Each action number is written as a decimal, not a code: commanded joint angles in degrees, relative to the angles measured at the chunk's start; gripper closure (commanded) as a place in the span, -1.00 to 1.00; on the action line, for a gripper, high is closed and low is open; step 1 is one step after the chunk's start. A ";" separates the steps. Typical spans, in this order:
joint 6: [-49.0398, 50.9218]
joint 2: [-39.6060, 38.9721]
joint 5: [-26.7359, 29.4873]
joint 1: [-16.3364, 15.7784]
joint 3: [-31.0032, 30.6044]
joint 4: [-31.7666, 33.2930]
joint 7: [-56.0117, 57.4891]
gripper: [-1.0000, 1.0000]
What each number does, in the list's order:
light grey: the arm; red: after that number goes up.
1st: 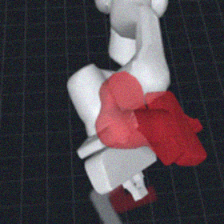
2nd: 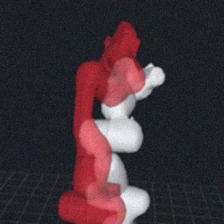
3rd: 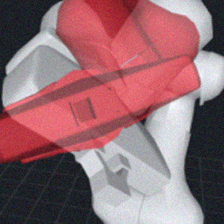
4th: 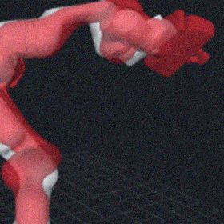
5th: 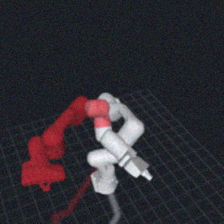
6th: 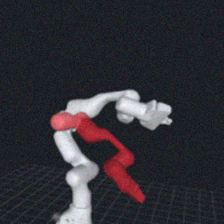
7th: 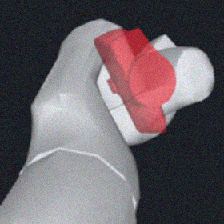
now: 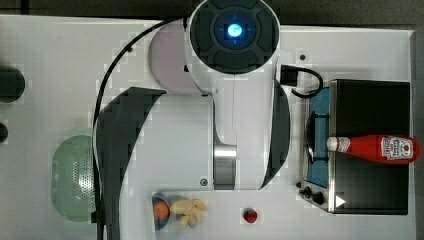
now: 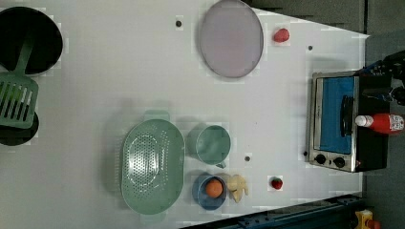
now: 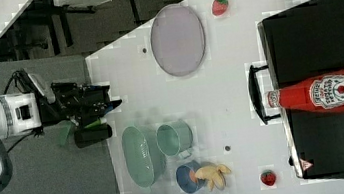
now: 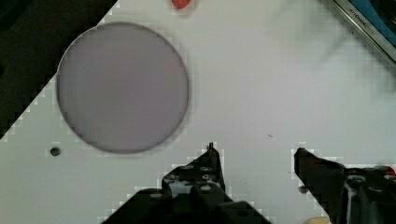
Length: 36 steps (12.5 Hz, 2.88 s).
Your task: Pick Ketchup from oven and place it on table.
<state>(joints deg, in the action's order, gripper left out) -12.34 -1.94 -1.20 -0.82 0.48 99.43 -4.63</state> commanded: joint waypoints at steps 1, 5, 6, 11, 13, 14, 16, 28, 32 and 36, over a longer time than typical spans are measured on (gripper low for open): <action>19.73 23.75 2.32 1.33 0.17 8.62 1.47 -0.48; 18.22 22.53 1.98 2.04 2.33 8.75 1.46 -1.00; 16.91 21.82 1.97 2.35 3.52 8.75 1.47 -1.00; 6.88 14.11 1.91 3.38 15.29 8.74 1.47 -1.00; 2.83 10.56 1.91 3.79 19.76 8.74 1.47 -1.00; 0.79 9.06 1.91 3.91 21.49 8.73 1.47 -1.00; -4.53 5.85 1.91 4.15 25.01 8.71 1.47 -1.00; -26.29 -14.52 5.27 7.47 35.40 7.93 1.46 -1.00; -26.86 -17.41 8.45 7.75 35.49 8.15 1.46 -1.00; -26.76 -17.92 8.77 8.17 35.38 8.05 1.46 -0.43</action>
<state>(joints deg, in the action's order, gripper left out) -39.25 -21.01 8.43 5.77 36.90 108.44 -4.63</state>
